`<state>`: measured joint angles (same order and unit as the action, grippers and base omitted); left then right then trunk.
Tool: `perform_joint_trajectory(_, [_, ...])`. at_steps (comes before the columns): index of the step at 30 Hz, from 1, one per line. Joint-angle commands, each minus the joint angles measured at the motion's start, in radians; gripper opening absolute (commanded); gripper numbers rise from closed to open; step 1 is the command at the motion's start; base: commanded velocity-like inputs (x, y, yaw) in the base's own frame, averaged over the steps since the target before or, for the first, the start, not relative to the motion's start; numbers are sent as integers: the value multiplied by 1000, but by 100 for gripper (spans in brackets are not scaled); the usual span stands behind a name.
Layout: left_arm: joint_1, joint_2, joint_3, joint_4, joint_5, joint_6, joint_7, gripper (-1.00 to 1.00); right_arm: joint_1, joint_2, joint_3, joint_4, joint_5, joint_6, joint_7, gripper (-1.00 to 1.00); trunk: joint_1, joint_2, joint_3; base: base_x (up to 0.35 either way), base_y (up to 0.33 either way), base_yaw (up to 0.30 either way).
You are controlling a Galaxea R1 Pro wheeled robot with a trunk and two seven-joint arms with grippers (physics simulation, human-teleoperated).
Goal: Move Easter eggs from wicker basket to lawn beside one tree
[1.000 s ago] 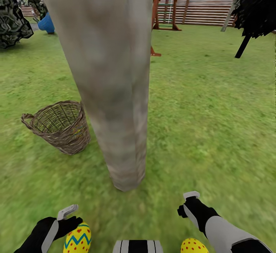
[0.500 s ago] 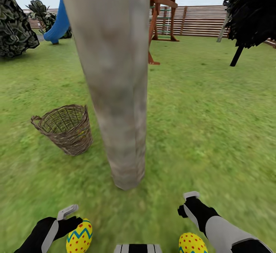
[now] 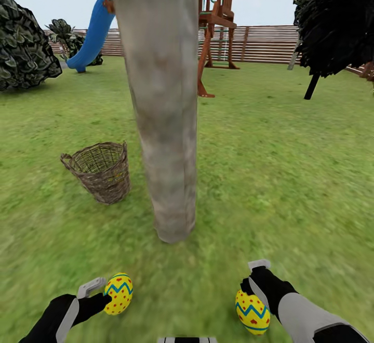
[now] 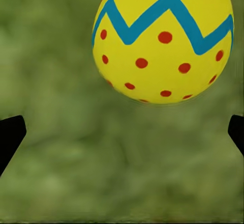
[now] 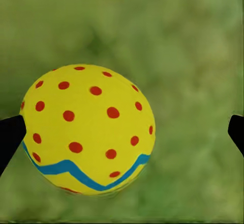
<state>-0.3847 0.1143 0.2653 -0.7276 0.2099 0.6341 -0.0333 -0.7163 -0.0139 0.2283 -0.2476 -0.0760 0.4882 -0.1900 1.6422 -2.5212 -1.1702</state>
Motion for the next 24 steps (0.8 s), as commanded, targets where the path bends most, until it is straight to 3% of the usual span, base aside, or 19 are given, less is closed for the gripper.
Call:
perform_joint_trajectory(1, [0, -1, 3, -1, 0, 6, -3, 100, 0, -1, 7, -2, -8, 6, -5, 100, -1, 0, 3, -338, 0, 0])
perform_joint_trajectory(17, [0, -1, 2, 0, 0, 6, -3, 100, 0, -18, 3, -2, -14, 4, -1, 100, -8, 4, 65, -337, 0, 0])
perform_joint_trajectory(24, [0, -1, 4, 0, 0, 6, -3, 100, 0, -46, 0, -13, -11, 0, -4, 100, -11, 5, 84, -98, -9, 0])
